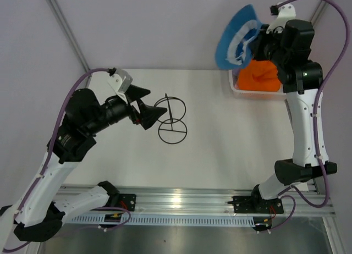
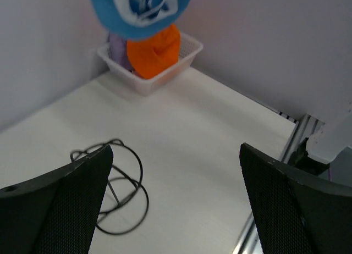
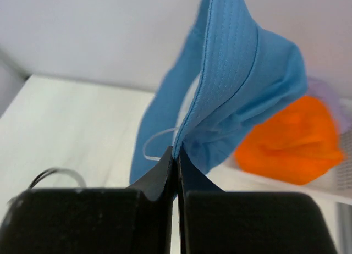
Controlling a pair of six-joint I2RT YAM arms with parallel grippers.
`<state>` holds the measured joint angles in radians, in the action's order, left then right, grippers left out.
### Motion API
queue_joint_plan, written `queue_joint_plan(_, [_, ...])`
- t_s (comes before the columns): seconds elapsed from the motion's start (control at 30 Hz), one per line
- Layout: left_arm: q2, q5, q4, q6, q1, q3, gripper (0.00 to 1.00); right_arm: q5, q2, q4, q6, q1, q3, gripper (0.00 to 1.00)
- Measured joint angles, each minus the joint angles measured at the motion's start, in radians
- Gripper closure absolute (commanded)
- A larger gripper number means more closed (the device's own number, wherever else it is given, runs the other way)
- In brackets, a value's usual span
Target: Stack the hats
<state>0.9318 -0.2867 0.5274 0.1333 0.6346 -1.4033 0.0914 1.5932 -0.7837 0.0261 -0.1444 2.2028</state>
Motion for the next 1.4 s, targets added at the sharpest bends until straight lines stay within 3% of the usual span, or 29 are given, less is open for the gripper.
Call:
queue_joint_plan(0.23, [0.163, -0.154, -0.229, -0.127, 0.011, -0.066, 0.00, 0.083, -0.006, -0.147, 0.063, -0.208, -0.047, 1.00])
queue_joint_plan(0.4, [0.331, -0.138, -0.245, -0.145, 0.068, -0.135, 0.04, 0.101, 0.003, -0.177, 0.150, -0.261, -0.070, 1.00])
queue_joint_plan(0.8, [0.549, 0.291, -0.162, -0.143, 0.290, -0.264, 0.07, -0.122, 0.005, -0.192, 0.502, -0.383, -0.072, 1.00])
queue_joint_plan(0.93, [0.625, 0.410, -0.154, -0.130, 0.306, -0.341, 0.20, -0.167, 0.005, -0.190, 0.581, -0.391, -0.083, 1.00])
queue_joint_plan(1.0, [0.655, 0.455, -0.150, -0.115, 0.304, -0.365, 0.38, -0.180, 0.003, -0.187, 0.603, -0.397, -0.098, 1.00])
queue_joint_plan(1.03, [0.666, 0.469, -0.147, -0.105, 0.303, -0.369, 0.55, -0.185, 0.000, -0.183, 0.610, -0.400, -0.108, 1.00])
queue_joint_plan(1.1, [0.678, 0.488, -0.139, -0.097, 0.302, -0.370, 0.75, -0.191, -0.009, -0.175, 0.616, -0.402, -0.134, 1.00])
queue_joint_plan(1.17, [0.682, 0.495, -0.134, -0.082, 0.302, -0.370, 0.77, -0.197, -0.019, -0.168, 0.621, -0.402, -0.155, 1.00])
queue_joint_plan(1.3, [0.682, 0.499, -0.134, -0.061, 0.305, -0.370, 0.99, -0.200, -0.036, -0.153, 0.629, -0.402, -0.177, 1.00])
queue_joint_plan(1.4, [0.682, 0.500, -0.134, -0.051, 0.305, -0.370, 0.99, -0.200, -0.054, -0.125, 0.629, -0.402, -0.207, 1.00])
